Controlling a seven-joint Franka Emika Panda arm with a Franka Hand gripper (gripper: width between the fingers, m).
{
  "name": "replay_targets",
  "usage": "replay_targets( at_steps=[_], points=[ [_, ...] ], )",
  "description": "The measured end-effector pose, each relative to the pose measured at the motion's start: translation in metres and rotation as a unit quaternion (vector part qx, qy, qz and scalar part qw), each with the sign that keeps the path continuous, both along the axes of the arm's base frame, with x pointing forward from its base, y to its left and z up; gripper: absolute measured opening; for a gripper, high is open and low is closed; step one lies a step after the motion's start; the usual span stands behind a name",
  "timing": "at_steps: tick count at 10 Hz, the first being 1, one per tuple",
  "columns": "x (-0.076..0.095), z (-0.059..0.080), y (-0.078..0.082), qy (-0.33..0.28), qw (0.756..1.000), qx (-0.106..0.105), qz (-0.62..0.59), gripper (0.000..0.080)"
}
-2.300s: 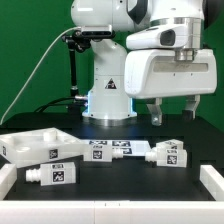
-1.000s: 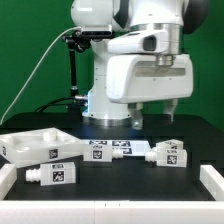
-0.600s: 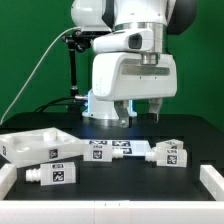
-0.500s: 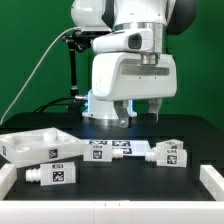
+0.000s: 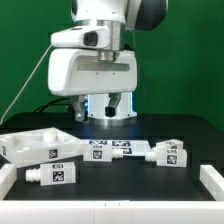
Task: Assemble one leg
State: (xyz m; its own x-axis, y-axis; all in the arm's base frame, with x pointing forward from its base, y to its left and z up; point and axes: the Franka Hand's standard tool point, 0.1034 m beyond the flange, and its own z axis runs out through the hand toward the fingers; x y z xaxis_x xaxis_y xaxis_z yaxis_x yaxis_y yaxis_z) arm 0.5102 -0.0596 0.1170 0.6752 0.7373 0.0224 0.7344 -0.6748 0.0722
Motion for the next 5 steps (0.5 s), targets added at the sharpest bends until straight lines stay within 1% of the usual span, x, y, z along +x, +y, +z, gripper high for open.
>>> replay_targets(
  at_steps=[4, 5],
  points=[
    [-0.0006, -0.0015, 0.0007, 0.001, 1.0, 0.0, 0.001, 0.065],
    [-0.0032, -0.0012, -0.0074, 0.004, 1.0, 0.0, 0.011, 0.065]
  ],
)
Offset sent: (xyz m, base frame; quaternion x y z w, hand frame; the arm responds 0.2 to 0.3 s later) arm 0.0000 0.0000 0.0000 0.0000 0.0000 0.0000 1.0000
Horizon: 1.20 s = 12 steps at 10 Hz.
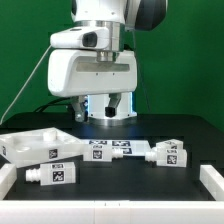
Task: Assemble one leg
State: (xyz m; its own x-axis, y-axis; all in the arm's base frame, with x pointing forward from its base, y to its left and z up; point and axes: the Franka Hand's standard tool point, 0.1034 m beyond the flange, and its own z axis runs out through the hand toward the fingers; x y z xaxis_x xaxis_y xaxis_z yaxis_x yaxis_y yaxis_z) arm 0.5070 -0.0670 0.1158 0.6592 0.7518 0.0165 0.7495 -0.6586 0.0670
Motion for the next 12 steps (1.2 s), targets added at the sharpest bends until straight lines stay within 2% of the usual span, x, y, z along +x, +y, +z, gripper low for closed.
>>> replay_targets(
  at_steps=[2, 4, 5, 9, 10, 11, 12],
  points=[
    [-0.024, -0.004, -0.061, 0.014, 0.999, -0.003, -0.049, 0.065],
    [-0.042, -0.024, -0.117, 0.035, 0.998, -0.002, -0.053, 0.065],
    [-0.044, -0.033, -0.137, 0.04, 0.998, 0.003, -0.058, 0.065],
    [-0.046, -0.036, -0.139, 0.042, 0.997, 0.005, -0.062, 0.065],
    [-0.052, -0.04, -0.148, 0.046, 0.997, 0.006, -0.068, 0.065],
    [-0.067, -0.046, -0.165, 0.051, 0.997, 0.005, -0.064, 0.065],
    [-0.09, -0.059, -0.181, 0.06, 0.995, 0.006, -0.079, 0.065]
  ],
)
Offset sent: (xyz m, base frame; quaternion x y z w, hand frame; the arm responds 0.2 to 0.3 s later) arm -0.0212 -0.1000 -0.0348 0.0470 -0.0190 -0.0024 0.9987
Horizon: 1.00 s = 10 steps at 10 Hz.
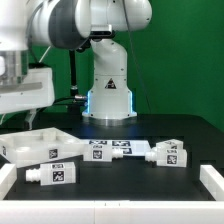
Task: Assemble one leg
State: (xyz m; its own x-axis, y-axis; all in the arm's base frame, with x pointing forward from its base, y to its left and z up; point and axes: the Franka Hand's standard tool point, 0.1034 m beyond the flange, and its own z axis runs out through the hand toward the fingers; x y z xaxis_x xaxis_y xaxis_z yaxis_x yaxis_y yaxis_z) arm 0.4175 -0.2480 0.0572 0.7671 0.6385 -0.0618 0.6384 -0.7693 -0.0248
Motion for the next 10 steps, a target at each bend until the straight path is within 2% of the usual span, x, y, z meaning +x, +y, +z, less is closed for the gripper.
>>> replay_targets(
  at_steps=[1, 2, 5, 7, 8, 9, 10],
  points=[
    [-0.015, -0.014, -0.007, 0.013, 1.0, 0.003, -0.012, 0.065],
    [-0.011, -0.012, -0.004, 0.012, 1.0, 0.004, -0.011, 0.065],
    [-0.013, -0.016, -0.006, 0.008, 1.0, 0.003, -0.008, 0.065],
    [-0.026, -0.039, -0.013, 0.005, 1.0, 0.002, -0.017, 0.065],
    [-0.025, -0.044, -0.015, 0.006, 1.0, 0.001, -0.017, 0.065],
    [-0.024, -0.047, -0.016, 0.001, 1.0, -0.003, -0.018, 0.0564],
    [-0.024, -0.046, -0.015, 0.0, 1.0, -0.003, -0.018, 0.0427]
  ],
)
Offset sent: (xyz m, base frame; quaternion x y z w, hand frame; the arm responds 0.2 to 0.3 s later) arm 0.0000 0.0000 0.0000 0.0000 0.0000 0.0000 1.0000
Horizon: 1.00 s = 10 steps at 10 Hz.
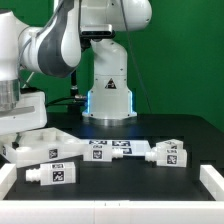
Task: Assemble one leg
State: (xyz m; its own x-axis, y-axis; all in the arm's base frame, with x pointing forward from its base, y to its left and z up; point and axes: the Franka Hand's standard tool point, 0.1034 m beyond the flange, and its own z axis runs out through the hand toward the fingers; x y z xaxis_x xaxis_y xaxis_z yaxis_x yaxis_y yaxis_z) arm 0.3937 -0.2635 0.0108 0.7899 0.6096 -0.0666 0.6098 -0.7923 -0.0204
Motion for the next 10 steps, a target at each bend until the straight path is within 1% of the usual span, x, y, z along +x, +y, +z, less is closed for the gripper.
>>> replay_targets(
  at_steps=[1, 2, 3, 4, 5, 6, 8, 9, 10],
  points=[
    [0.0, 0.0, 0.0, 0.0, 1.0, 0.0, 0.0, 0.0427],
    [0.0, -0.001, 0.0, 0.001, 1.0, 0.0, 0.0, 0.0244],
    [0.0, -0.001, 0.0, 0.001, 1.0, 0.0, 0.0, 0.0108],
    [0.0, -0.001, 0.0, 0.001, 1.0, 0.0, 0.0, 0.0108],
    [-0.001, 0.001, 0.002, 0.006, 1.0, 0.004, -0.01, 0.0054],
    [0.0, 0.012, 0.01, 0.024, 0.999, 0.018, -0.04, 0.0054],
    [0.011, 0.038, 0.027, 0.047, 0.996, 0.035, -0.074, 0.0054],
    [0.019, 0.049, 0.037, 0.057, 0.993, 0.039, -0.093, 0.0054],
    [0.032, 0.059, 0.053, 0.051, 0.988, 0.028, -0.142, 0.0054]
  ],
)
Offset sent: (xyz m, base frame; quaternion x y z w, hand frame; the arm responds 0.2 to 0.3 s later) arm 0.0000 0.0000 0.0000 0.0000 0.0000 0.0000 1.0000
